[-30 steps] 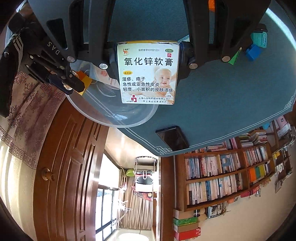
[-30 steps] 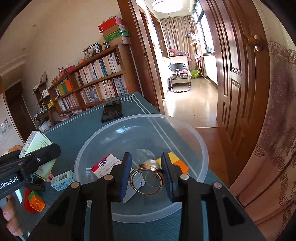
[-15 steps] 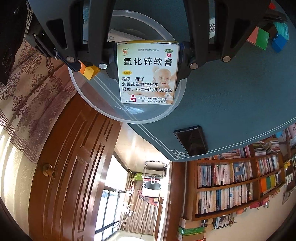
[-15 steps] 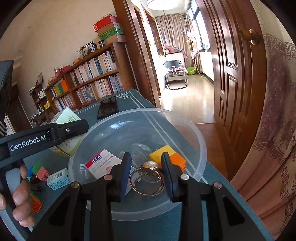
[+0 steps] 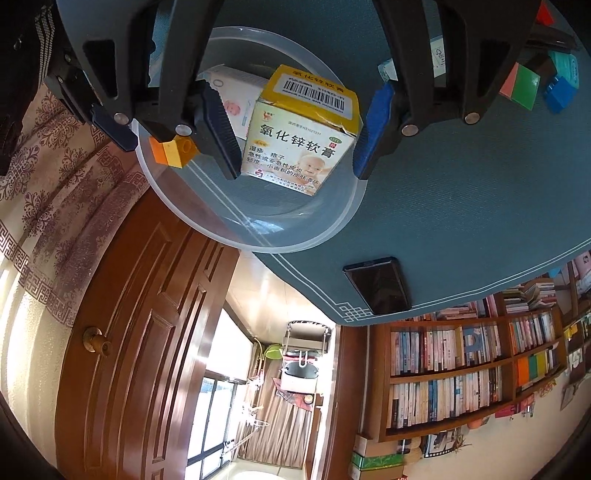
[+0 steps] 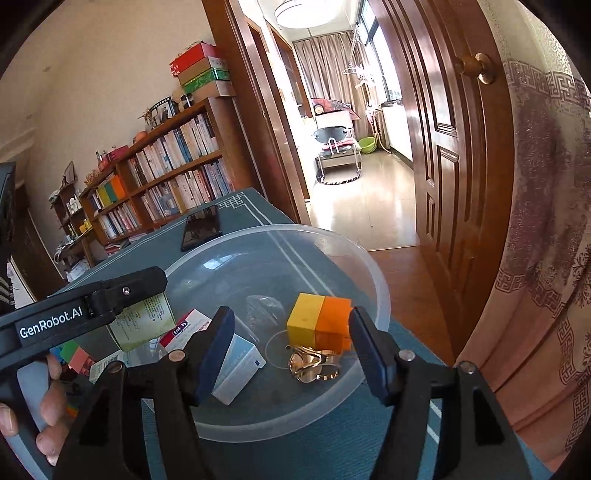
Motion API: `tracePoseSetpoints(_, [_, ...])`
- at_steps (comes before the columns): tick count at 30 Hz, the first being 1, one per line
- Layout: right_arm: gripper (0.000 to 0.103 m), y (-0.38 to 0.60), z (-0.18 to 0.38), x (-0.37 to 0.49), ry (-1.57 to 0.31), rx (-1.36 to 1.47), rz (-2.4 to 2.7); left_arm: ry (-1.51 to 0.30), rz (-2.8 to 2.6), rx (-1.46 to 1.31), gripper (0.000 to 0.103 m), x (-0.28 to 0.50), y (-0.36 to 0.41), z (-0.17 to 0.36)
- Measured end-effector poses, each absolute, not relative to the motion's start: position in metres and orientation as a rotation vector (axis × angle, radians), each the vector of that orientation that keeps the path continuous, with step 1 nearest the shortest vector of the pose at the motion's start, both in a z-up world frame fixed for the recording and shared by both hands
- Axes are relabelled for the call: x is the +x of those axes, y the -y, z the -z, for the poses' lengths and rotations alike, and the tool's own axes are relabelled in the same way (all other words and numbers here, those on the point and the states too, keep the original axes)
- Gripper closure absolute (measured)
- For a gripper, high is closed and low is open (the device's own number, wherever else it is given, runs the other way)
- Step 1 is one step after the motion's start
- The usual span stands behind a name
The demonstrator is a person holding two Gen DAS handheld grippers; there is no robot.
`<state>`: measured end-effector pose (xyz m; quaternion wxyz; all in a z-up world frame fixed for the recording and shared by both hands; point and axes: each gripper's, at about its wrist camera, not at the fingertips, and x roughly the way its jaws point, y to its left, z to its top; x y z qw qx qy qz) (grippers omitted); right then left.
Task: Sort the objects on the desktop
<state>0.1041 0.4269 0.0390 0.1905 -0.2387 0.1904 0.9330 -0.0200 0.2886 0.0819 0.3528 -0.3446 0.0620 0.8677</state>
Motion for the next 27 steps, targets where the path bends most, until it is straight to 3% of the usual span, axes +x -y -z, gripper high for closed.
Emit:
tracePoseSetpoints(9, [0.034,-0.429,-0.038,0.105,-0.546,-0.674,-2.626,-0.204,-2.261,-0.805,0.037,-0.008,-0.279,-0.102])
tracePoseSetpoints(27, [0.034,-0.435,-0.035,0.105,-0.594,-0.692,-2.61,-0.592,-2.138,-0.687,0.037,0.034,-0.272,-0.089])
